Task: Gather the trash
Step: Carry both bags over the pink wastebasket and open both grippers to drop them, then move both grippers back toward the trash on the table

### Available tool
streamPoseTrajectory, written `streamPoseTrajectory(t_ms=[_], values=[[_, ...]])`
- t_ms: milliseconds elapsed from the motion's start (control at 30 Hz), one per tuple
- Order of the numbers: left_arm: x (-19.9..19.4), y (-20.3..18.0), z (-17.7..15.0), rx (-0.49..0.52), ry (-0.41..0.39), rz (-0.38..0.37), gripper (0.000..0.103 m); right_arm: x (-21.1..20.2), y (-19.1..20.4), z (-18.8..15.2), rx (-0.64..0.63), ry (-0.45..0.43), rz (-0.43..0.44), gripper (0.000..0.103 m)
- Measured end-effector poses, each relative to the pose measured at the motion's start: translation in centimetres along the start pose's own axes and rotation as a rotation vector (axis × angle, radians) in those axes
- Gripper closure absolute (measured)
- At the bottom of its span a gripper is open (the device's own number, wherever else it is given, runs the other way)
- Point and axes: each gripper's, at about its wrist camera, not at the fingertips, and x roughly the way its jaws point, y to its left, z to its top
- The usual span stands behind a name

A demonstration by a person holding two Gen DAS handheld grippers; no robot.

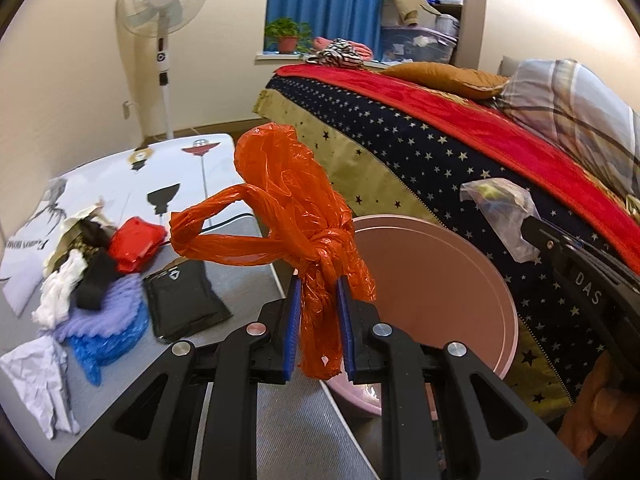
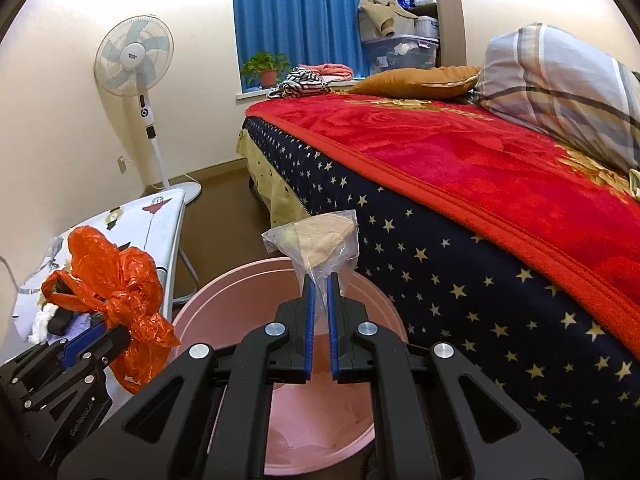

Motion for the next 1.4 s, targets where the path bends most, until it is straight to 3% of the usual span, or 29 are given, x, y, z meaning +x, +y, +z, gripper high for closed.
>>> streamPoseTrajectory(t_ms=[800,867,900,967,1033,1233,1400], values=[[3.1,-2.0,-0.3,-0.009,0.050,-0.089,0.085,1.4,-0.2,-0.7,0.007,0.038,-0.030,0.093],[3.3,-1.9,-0.3,-0.020,0.061,-0.106,0.081,1.3,-0.2,-0.8,0.009,0.035,-0.041,0.090],[3.4,-1.9,-0.4,-0.026,0.072,-0.111,0.071,1.3,-0.2,-0.8,0.012,0.039,-0.038,0.088],[3.8,-1.7,-0.7,-0.037,0.095,-0.117,0.061,1.3,-0.2,-0.9,0.011,0.041,-0.040,0.071],[3.6,-1.6,-1.0,-0.031,0.094,-0.100,0.061,1.2,-0.1,-0.9,0.012,0.038,-0.049,0.063],[1.7,-0.6,-1.1,-0.052,0.040,-0.061,0.061,0.6,0.4,-1.0,0.001,0.033,-0.016,0.063],[-0.5,1.0,-1.9,-0.101,-0.027,0.025,0.061,-0.2,1.7,-1.0,-0.026,0.021,0.072,0.063]])
